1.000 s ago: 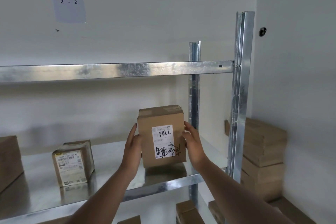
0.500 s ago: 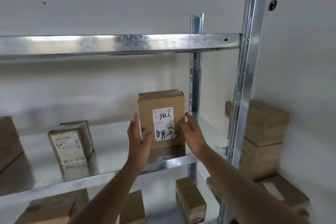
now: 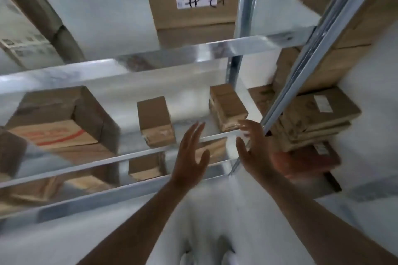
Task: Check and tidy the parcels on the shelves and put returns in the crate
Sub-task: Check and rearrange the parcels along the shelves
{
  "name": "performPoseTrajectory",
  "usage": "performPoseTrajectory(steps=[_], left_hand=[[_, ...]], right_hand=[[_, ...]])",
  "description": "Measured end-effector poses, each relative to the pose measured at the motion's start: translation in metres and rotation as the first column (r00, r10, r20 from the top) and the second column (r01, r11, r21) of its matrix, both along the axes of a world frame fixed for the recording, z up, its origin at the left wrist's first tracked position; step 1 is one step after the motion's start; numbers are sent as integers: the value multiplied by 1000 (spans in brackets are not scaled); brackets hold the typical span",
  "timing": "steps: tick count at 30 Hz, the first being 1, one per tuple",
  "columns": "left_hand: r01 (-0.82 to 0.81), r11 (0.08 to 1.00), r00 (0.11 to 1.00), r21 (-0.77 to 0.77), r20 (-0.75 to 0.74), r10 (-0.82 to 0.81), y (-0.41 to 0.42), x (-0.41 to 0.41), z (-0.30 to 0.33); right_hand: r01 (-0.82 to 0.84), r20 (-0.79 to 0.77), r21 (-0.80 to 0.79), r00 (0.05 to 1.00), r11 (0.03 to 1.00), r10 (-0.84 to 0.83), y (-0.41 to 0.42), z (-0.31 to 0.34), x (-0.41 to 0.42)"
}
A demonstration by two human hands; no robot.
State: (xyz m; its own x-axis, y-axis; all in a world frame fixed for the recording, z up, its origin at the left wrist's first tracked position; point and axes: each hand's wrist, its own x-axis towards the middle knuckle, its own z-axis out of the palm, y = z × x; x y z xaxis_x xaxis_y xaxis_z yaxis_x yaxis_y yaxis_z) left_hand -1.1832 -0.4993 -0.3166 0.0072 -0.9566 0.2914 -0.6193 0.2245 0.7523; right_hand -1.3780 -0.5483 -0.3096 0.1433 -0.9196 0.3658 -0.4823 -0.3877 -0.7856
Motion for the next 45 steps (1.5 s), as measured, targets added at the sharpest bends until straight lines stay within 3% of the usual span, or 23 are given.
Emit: performPoseTrajectory(steps=[6,11,15,18,25,34,45], left_hand=[[-93,892,908,442,-331,259,-76,-14,-33],[9,736,708,677,-524,473,-129,-36,-8],[114,765,700,634,-598,391,-141,-62,11],[111,755,636,646,-630,446,-140,-65,16],[94,843,582,529,-716,385,-113,-44,19],[55,902,631,428,-715,301,-81,-20,20],[32,913,620,407,-725,301,-43,1,23]], right_hand=[[183,-100,318,982,930,-159,-52,-49,-2],[228,29,604,951,764,-306,-111,-24,3],[87,106,743,964,664,-245,-122,-12,0],[45,178,763,944,645,-278,-122,-13,-4],[-85,406,652,878,753,-252,-96,3,15],[-100,403,511,905,854,-135,-60,-5,43],[-102,420,464,900,880,-117,-18,-9,56]])
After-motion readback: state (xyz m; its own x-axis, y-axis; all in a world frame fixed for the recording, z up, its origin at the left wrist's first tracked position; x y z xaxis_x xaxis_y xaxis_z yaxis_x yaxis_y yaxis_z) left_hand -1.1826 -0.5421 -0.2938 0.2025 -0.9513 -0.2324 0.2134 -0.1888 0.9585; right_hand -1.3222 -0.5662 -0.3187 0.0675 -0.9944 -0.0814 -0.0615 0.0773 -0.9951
